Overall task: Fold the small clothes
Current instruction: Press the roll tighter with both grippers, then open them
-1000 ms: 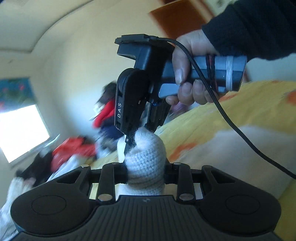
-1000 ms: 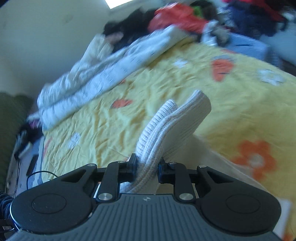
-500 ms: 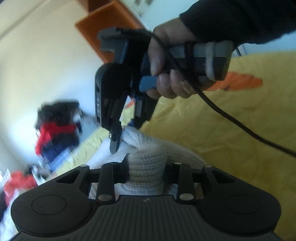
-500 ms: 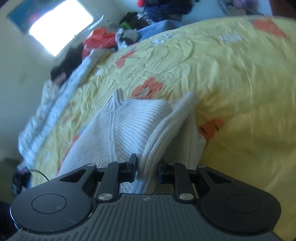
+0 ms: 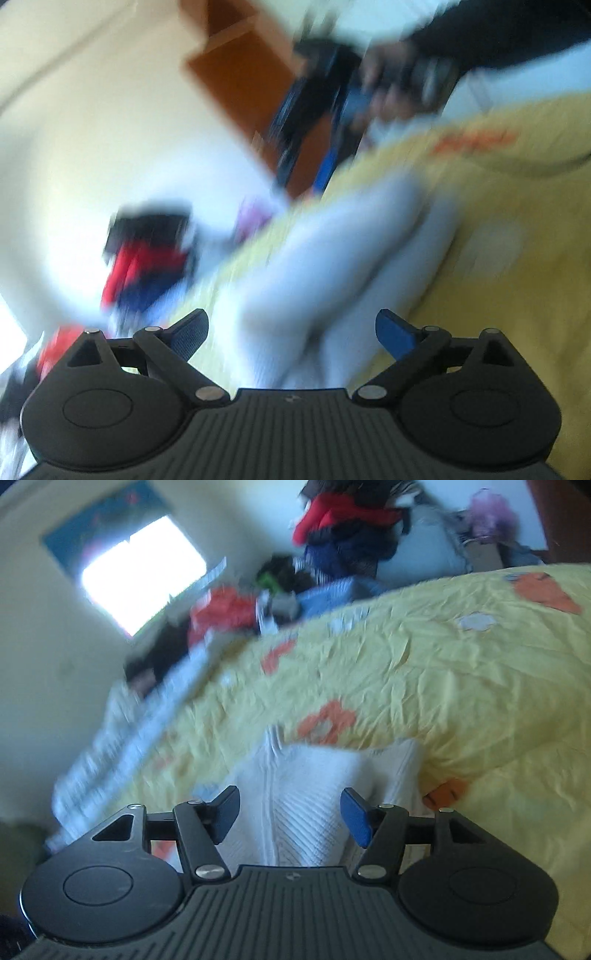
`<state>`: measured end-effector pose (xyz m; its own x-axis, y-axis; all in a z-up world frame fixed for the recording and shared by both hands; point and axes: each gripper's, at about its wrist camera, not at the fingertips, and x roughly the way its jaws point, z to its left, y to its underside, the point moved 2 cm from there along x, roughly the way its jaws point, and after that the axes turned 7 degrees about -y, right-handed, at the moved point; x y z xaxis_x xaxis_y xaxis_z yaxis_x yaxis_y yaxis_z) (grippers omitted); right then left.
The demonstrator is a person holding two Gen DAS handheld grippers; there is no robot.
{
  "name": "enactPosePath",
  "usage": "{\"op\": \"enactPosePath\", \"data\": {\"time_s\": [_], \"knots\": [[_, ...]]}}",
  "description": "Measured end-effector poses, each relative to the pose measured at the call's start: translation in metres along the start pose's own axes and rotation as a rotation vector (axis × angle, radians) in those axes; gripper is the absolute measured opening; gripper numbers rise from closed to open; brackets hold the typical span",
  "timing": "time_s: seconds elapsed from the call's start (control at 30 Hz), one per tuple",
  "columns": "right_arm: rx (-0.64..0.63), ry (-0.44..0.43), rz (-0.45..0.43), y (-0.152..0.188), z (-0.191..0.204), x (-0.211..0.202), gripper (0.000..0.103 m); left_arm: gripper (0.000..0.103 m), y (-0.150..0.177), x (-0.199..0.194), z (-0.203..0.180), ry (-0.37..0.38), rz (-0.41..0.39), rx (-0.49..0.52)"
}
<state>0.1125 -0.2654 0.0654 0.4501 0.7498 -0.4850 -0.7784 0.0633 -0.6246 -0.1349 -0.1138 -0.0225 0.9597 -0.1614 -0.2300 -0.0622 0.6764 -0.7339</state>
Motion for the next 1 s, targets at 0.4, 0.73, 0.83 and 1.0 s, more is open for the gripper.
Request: {"op": "enactPosePath", "data": {"time_s": [0.4,0.73,0.83,1.0], "knots": [[-0.013,0.076,0.034,0.001,-0.005,0.03,0.016,0.035,-0.001,0.027,0.015,0.029,0.042,-0.155],[0.153,0.1,-0.091,0.043,-0.035,0.005,0.05,0.039,0.006,0.018,0.021,0.015,0.032,-0.151],[0.177,0.073,-0.154,0.058,-0.014,-0.026,0.062,0.046,0.01,0.008,0.032,0.028,0.017,-0.153],[0.14,0.025,-0.096,0.093,0.021,-0.064,0.066,0.056,0.014,0.006,0.037,0.02,0.029,-0.176]]}}
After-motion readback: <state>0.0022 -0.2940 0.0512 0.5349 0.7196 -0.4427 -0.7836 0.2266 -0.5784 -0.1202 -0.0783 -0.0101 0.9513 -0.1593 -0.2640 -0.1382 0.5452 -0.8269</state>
